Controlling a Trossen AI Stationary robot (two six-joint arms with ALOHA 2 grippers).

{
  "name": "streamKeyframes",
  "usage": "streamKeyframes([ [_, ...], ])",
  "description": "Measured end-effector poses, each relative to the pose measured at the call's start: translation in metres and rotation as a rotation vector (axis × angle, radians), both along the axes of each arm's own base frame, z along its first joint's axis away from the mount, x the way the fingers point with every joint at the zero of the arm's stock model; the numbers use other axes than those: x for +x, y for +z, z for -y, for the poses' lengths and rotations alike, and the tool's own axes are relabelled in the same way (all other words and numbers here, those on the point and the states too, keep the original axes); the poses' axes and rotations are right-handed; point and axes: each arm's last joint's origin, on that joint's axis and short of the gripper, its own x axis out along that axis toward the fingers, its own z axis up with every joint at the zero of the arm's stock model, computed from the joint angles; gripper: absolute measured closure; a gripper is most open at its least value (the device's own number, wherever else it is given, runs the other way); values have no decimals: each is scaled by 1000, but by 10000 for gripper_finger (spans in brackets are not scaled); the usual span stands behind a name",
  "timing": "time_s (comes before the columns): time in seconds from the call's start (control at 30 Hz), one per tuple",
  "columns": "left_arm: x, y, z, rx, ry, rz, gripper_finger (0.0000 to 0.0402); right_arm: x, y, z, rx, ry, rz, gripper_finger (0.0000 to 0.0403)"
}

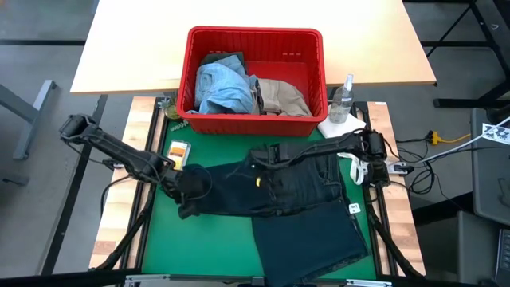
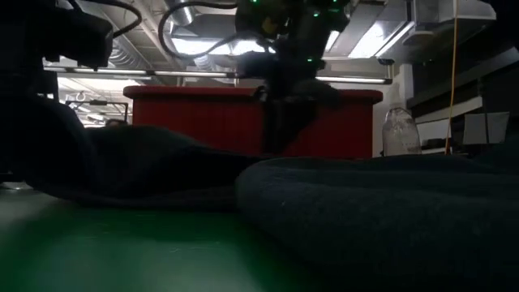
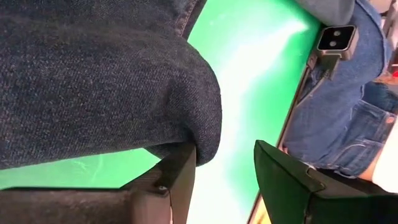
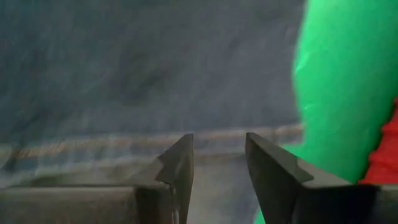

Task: Fold laundry
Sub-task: Fold the dark blue jeans

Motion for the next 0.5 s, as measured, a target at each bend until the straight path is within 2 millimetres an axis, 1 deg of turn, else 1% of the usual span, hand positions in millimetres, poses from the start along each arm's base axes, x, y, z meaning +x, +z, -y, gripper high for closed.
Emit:
streamKeyframes([
  [0.13, -2, 0, 3, 29, 0, 7, 246, 7, 3, 15, 23, -66, 85, 258],
  [0.27, -3, 0, 7, 27, -19, 5, 246, 8, 3, 30, 49, -169, 98, 258],
  [0.4, -9, -1, 13, 21, -70, -25, 247, 11, -6, 37, 36, -185, 87, 258],
  [0.5, -16, -4, 17, 22, -108, -91, 247, 16, -18, 37, 20, -141, 78, 258],
])
